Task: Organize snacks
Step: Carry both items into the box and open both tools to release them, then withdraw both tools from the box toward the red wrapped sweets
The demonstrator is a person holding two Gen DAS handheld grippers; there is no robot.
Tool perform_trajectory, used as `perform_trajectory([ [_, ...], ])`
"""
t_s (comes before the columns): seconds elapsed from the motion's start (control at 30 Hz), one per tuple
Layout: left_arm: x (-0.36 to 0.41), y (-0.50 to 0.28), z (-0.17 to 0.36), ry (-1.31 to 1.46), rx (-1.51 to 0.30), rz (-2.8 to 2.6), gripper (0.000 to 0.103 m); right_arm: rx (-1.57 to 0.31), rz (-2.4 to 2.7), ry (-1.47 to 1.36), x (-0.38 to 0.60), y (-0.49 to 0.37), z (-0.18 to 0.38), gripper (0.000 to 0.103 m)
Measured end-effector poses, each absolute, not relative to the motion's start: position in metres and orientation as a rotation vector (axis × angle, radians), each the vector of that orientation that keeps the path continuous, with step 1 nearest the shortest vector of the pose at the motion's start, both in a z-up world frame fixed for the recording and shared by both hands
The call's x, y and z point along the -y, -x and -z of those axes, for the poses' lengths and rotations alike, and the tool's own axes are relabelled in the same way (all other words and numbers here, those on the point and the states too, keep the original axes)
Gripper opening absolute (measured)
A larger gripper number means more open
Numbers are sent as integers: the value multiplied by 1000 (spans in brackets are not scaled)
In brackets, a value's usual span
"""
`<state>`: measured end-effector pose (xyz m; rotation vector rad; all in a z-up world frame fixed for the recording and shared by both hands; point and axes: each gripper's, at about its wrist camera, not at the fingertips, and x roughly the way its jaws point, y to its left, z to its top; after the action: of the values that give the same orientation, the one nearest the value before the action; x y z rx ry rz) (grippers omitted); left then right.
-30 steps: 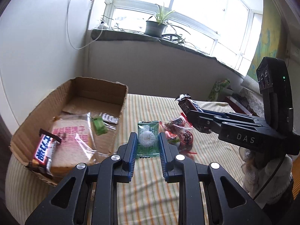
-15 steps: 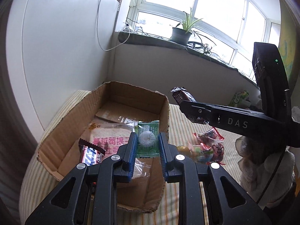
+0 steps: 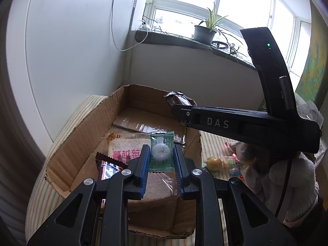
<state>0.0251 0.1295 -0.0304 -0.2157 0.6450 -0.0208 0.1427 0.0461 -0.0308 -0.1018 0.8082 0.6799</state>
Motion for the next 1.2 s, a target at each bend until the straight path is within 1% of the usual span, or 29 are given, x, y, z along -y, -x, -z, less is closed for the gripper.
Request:
perform_trajectory([
  [0.03,-131,-25,31,218,-645,18,22,-809,-678,105,-47,-143,32,32],
  [0.1,-132,-25,31,224,-647,16,22,-804,-663,102,-47,-144,31,40],
  [0.13,-133,-26,31,225,-645,16,23,-798,-660,93,-46,-143,30,47],
  [0.17,-134,-26,30,226,-644,15,26,-793,-658,85,-44,-143,29,49],
  [0.2,-134,-25,30,227,-643,15,34,-790,-659,81,-43,-143,27,49],
  [0.23,-134,-24,30,227,-640,16,36,-787,-660,81,-42,-143,26,49],
  [0.67,-132,-18,23,244,-601,29,36,-729,-628,101,-9,-122,6,49],
  [0.7,-131,-18,22,243,-598,35,36,-726,-623,99,-4,-120,5,50],
  [0.77,-128,-17,20,244,-589,41,36,-720,-614,96,7,-118,3,59],
  [0.8,-126,-17,19,245,-585,45,36,-715,-608,96,13,-116,2,60],
  [1.2,-87,-22,14,208,-590,135,36,-735,-527,59,88,-100,10,61],
])
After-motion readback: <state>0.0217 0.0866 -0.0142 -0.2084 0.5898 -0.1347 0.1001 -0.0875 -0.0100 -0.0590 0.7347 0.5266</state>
